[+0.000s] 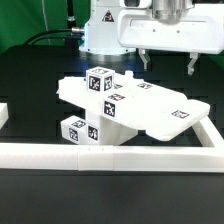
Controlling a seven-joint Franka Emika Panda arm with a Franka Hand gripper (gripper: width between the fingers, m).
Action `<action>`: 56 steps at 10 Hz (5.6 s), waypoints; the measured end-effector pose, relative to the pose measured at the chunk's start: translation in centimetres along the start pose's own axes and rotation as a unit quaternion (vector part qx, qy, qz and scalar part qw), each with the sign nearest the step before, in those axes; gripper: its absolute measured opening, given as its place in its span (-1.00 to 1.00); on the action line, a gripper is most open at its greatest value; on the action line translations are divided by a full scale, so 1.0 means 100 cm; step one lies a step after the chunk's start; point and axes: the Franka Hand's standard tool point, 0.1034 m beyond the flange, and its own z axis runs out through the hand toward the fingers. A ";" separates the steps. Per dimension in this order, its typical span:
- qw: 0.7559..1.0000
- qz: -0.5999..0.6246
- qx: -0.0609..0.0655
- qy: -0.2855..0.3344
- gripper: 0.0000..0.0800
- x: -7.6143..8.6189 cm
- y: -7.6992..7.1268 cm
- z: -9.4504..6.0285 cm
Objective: Assemble chair
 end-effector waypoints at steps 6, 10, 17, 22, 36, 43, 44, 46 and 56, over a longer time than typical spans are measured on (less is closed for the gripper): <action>0.998 -0.016 0.004 0.060 0.62 -0.016 0.011 0.038; 0.998 -0.018 0.005 0.062 0.62 -0.015 0.010 0.039; 0.998 -0.037 -0.014 0.054 0.16 -0.038 0.006 0.069; 0.998 -0.040 -0.017 0.051 -0.29 -0.033 0.011 0.068; 0.985 -0.169 -0.012 0.025 -0.29 0.078 0.014 -0.049; 0.978 -0.207 -0.015 0.033 -0.29 0.119 0.022 -0.062; 0.978 -0.206 -0.016 0.033 -0.29 0.121 0.025 -0.060; 0.977 -0.207 -0.017 0.041 -0.29 0.122 0.024 -0.056; 0.975 -0.214 -0.017 0.064 -0.29 0.128 0.022 -0.053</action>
Offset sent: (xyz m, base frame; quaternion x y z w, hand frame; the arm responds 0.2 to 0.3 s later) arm -0.0158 0.0037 -0.0208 0.0146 0.0424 -0.0037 0.9990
